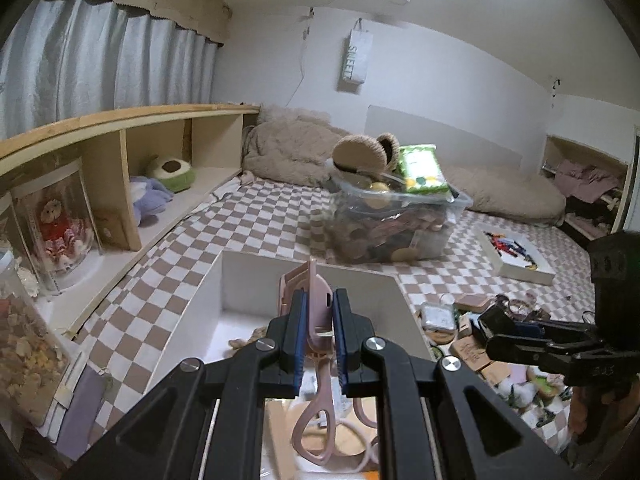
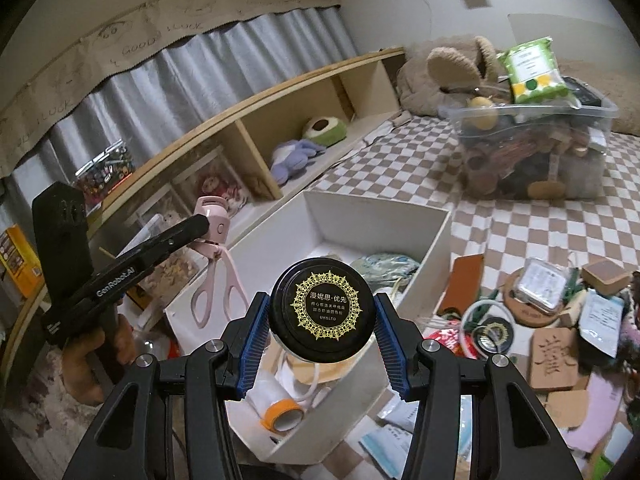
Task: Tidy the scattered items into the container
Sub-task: 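Carry the jar with the right tool while the left tool carries the scissors over the white box, then open the left tool to drop the scissors while the right tool releases the jar into the box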
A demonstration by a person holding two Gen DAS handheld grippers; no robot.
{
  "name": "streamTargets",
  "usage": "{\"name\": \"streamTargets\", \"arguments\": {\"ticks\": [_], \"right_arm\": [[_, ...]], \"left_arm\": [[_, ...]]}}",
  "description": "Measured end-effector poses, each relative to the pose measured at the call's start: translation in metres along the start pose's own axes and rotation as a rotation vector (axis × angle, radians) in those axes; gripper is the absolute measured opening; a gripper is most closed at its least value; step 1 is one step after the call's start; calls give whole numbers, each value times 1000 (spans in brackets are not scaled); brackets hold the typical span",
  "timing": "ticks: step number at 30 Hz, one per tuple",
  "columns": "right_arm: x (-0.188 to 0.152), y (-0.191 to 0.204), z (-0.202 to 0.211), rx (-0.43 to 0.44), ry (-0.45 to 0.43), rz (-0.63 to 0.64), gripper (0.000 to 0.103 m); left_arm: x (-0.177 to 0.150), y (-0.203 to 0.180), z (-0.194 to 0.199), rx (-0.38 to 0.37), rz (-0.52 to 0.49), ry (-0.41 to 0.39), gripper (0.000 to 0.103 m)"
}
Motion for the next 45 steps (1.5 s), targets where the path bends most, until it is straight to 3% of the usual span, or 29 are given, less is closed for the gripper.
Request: {"name": "streamTargets", "arguments": {"ticks": [10,17,24,31,39,41,44,45], "right_arm": [[-3,11,-24,10,40,16,52],[0,15,-32,7,56,32,52],[4,14,-38,1,66,42,52],[5,14,-46,4,84,44,52],[3,16,-56,4,108,51,52],[3,17,-58,4,113,56,52],[3,18,-62,5,124,62,52],[3,18,-63,4,127,62,52]], "left_arm": [[-6,38,-19,107,-59,54,13],[-6,55,-46,194,-199,131,13],[-23,53,-77,180,-347,267,13],[-35,49,-103,194,-466,346,13],[-44,60,-118,251,-499,438,15],[-47,63,-120,262,-492,452,20],[-48,67,-120,278,-485,458,50],[-47,67,-119,284,-483,451,52]]}}
Point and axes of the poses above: each gripper's, at about its wrist camera, not at the fingertips, and z roughly against the way its jaws point, y to its left, x to its top, the point moved 8 cm from there along -z, roughly the way its jaws point, and after that the axes turned 1 degree about -x, right-handed, at the moved point
